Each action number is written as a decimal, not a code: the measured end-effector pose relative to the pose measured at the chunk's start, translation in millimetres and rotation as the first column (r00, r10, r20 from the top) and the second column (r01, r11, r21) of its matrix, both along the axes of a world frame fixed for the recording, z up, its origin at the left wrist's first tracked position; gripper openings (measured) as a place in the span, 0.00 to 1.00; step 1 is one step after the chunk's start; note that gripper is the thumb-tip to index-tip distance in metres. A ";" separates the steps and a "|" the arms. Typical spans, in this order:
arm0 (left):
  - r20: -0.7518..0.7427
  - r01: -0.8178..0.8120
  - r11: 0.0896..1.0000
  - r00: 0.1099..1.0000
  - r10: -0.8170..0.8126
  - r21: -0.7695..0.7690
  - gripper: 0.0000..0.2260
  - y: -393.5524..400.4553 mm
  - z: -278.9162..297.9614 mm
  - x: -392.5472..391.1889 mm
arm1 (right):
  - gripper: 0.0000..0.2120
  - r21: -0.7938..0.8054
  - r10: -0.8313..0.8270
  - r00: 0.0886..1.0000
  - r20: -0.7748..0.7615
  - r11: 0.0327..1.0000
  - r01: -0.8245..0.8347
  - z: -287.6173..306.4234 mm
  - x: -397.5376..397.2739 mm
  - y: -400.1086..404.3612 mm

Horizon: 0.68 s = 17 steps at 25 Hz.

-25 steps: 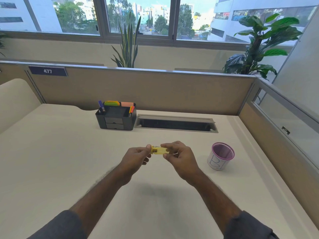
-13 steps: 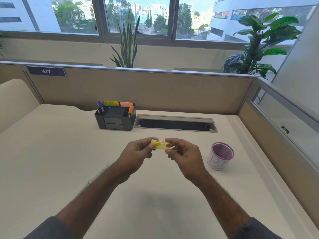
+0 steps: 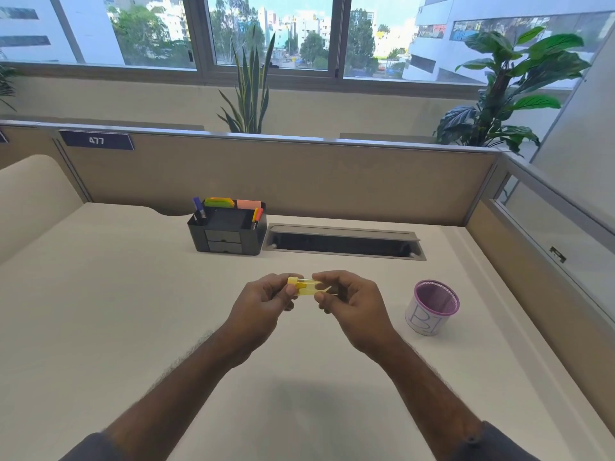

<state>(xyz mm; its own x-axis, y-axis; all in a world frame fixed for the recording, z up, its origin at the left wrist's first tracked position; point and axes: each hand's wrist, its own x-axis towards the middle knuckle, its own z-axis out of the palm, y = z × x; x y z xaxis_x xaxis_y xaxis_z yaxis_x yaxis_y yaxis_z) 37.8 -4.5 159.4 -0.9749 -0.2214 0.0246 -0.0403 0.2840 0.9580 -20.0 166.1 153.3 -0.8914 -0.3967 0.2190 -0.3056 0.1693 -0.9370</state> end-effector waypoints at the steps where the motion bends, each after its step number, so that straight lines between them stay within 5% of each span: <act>1: 0.010 -0.004 1.000 1.000 0.004 -0.006 0.11 -4.5 -0.5 -0.1 | 0.13 0.016 0.008 1.000 -0.004 1.000 -0.008 -0.8 -1.7 -3.9; 10: 0.047 -0.047 0.991 0.997 0.053 -0.123 0.12 -88.2 3.4 -24.5 | 0.14 0.235 0.068 0.994 -0.082 0.971 -0.047 -11.3 -36.7 -79.2; 17: 0.025 -0.084 0.924 0.995 0.101 -0.373 0.13 -176.4 -9.3 -83.8 | 0.13 0.378 0.049 0.990 -0.129 0.926 0.004 -25.0 -105.9 -176.9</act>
